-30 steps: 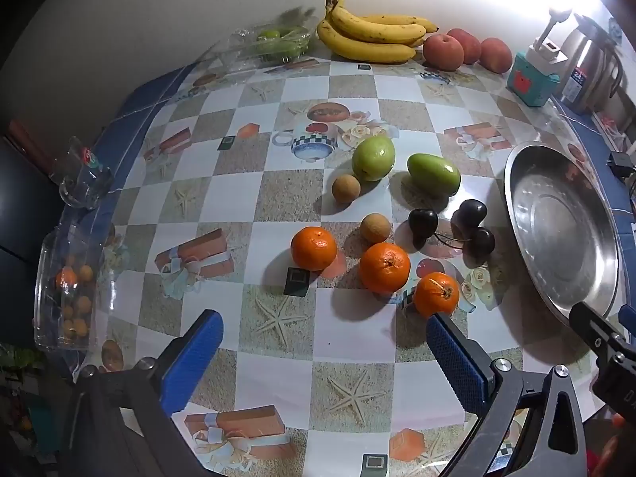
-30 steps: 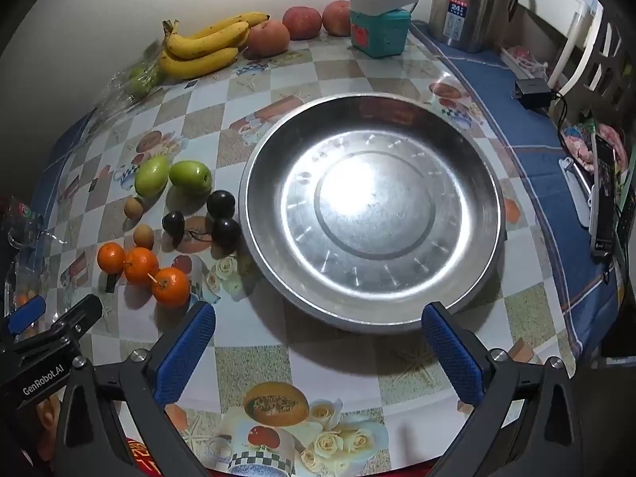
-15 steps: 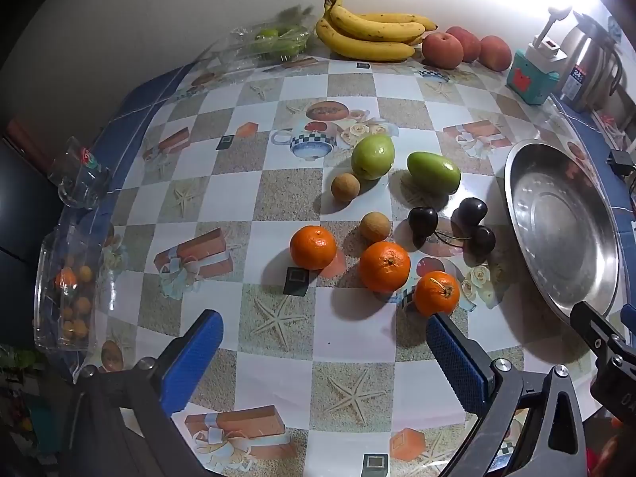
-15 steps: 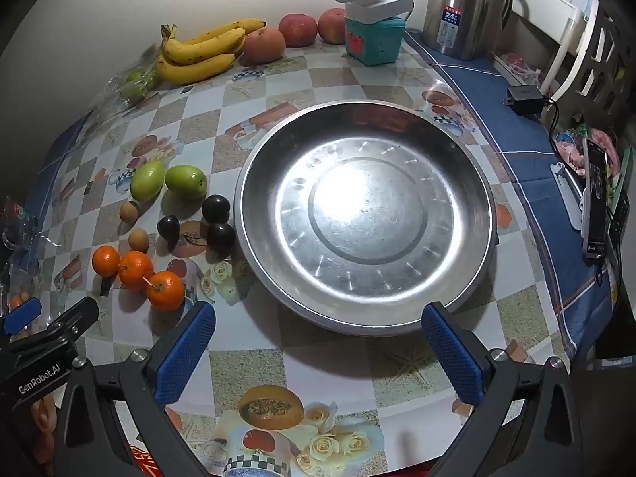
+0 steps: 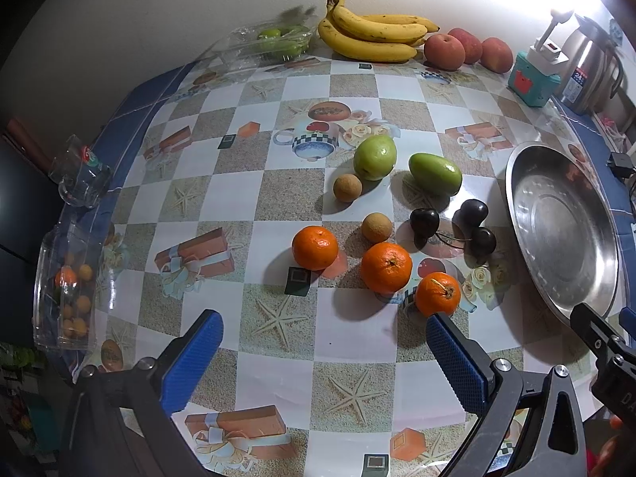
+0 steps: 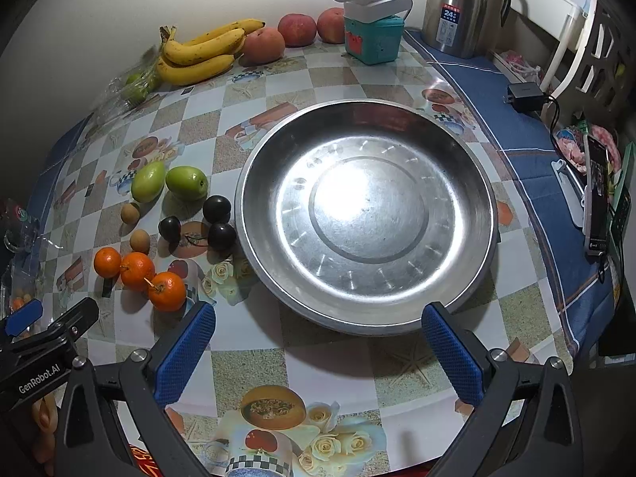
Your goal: Organize fruits
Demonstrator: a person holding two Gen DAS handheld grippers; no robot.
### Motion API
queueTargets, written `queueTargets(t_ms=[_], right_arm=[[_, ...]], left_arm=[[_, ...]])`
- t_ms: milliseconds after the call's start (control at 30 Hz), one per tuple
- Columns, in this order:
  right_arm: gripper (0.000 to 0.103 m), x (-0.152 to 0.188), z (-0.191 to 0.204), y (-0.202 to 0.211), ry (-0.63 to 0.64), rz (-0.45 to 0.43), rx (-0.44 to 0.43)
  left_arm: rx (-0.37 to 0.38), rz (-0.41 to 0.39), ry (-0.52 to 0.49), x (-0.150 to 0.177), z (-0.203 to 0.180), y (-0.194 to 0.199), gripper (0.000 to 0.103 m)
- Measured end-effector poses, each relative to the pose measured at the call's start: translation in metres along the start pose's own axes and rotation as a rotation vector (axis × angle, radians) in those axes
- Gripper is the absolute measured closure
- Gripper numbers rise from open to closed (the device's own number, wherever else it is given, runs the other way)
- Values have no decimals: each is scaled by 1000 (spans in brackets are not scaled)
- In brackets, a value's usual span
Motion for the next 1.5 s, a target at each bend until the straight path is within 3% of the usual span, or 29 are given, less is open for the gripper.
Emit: queueTargets(t_ms=[1500], right_arm=[[0, 1, 0, -1, -10, -1, -6]], left_arm=[[3, 1, 5, 3, 3, -1, 0]])
Point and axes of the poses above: each gripper's, at about its wrist camera, not at the fingertips, and y roughly against the way its jaws point, z to its left, x to its underside, the point moved 2 cm from there along -y, roughly the way its jaws point, and after that the axes turned 8 degrees about z, right-handed, at the moved point
